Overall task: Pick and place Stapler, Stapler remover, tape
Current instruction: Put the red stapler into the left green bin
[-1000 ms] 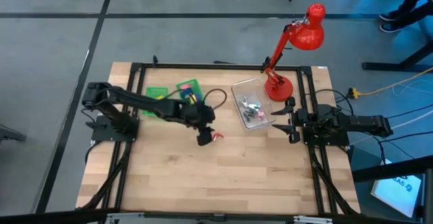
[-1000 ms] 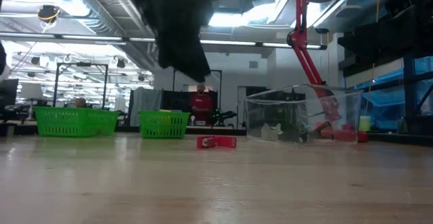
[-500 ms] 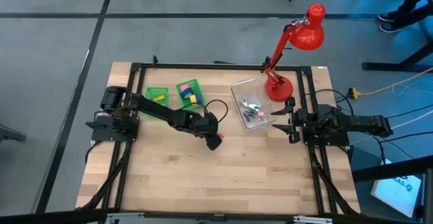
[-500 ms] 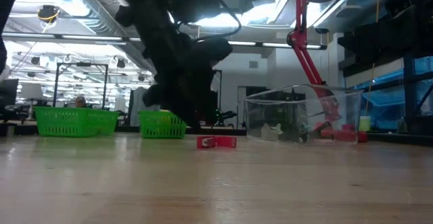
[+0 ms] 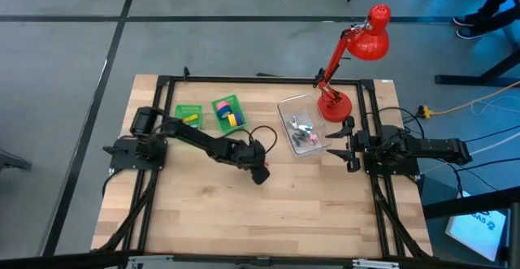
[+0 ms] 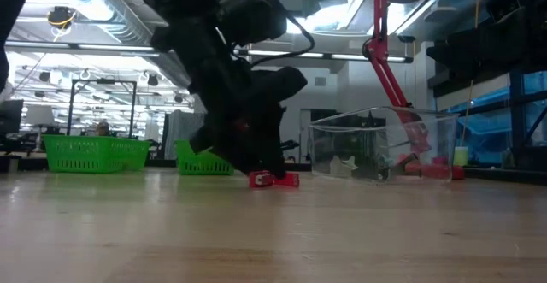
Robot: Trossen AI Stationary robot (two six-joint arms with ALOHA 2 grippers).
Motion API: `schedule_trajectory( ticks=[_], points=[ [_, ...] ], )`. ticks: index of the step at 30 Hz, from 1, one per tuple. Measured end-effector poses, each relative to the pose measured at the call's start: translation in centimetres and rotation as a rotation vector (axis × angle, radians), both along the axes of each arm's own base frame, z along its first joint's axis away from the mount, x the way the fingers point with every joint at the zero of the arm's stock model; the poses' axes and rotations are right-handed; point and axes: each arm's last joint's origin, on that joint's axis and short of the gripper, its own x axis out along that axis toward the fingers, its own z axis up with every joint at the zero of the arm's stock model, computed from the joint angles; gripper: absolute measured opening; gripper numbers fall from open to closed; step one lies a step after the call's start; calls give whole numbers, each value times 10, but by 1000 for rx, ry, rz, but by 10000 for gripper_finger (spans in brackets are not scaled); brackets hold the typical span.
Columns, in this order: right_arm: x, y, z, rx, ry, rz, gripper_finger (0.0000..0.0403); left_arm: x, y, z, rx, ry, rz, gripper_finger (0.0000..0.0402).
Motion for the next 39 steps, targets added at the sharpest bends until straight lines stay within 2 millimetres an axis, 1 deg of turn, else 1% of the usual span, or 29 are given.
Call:
schedule_trajectory(
  ticks=[4,7,10,15,23,30,37,39],
  points=[
    [0,0,0,0,1,-2,232,1,-1,-5,25,7,1,179],
    [0,0,0,0,2,-5,232,0,-1,-6,35,26,3,161],
    [0,0,0,0,2,-5,232,-1,-1,-7,49,42,-16,121],
    [0,0,0,0,2,-5,232,-3,0,-9,56,62,-30,38],
    [0,0,0,0,2,-8,232,-3,0,-9,80,70,-86,36],
    [0,0,0,0,1,-8,232,-8,1,6,71,59,-148,36],
    [0,0,0,0,1,-8,232,-14,7,37,83,-1,-155,36],
    [0,0,0,0,1,-8,232,-18,7,49,86,-23,-153,36]
  ],
)
